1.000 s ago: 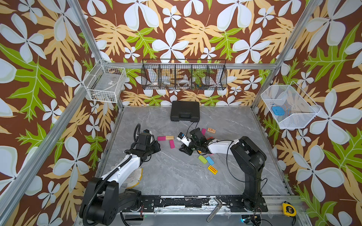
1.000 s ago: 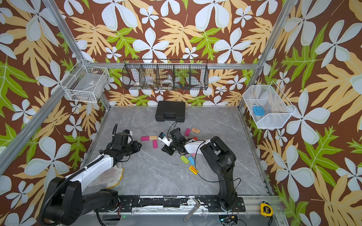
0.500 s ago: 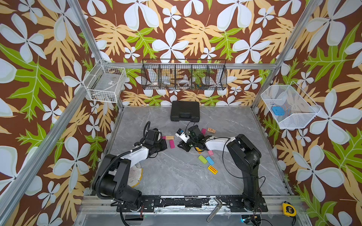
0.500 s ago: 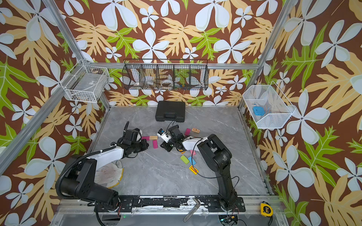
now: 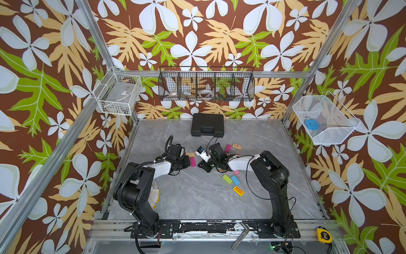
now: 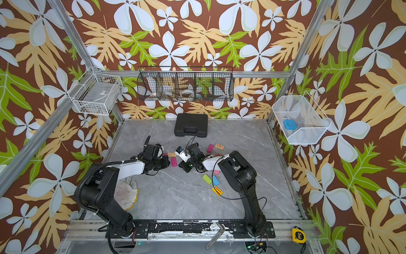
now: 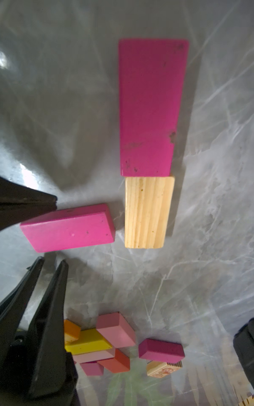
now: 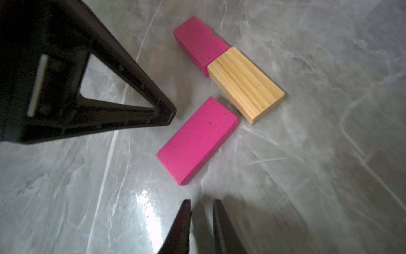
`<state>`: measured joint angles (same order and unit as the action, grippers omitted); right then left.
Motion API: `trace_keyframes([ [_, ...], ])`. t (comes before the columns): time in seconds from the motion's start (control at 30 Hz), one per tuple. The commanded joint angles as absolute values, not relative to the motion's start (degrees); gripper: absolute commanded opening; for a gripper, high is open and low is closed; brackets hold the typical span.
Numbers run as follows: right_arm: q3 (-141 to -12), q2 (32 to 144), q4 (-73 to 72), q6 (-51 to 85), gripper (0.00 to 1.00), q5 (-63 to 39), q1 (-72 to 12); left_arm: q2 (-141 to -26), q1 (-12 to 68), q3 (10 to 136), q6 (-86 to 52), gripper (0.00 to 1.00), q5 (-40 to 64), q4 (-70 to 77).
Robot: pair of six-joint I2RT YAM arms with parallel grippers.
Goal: Assemble the number 7 with building blocks
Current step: Assemble the building block at the center of the board.
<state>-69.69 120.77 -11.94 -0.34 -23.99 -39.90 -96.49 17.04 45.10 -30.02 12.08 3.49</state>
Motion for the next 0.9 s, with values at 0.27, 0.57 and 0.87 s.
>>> trace_keyframes([
  [0.27, -70.4, 122.1, -13.2, 0.8, 0.19, -25.0, -40.6, -99.0, 17.1, 46.8, -29.5, 0.0, 11.3, 4.6],
  [0.57, -71.3, 123.2, -13.3, 1.1, 0.19, -25.2, -41.0, -99.4, 17.1, 46.8, -29.4, 0.0, 11.1, 4.7],
  [0.87, -71.8, 123.6, -13.0, 1.2, 0.19, -25.4, -40.9, -99.8, 17.1, 47.0, -29.1, 0.0, 10.8, 4.6],
])
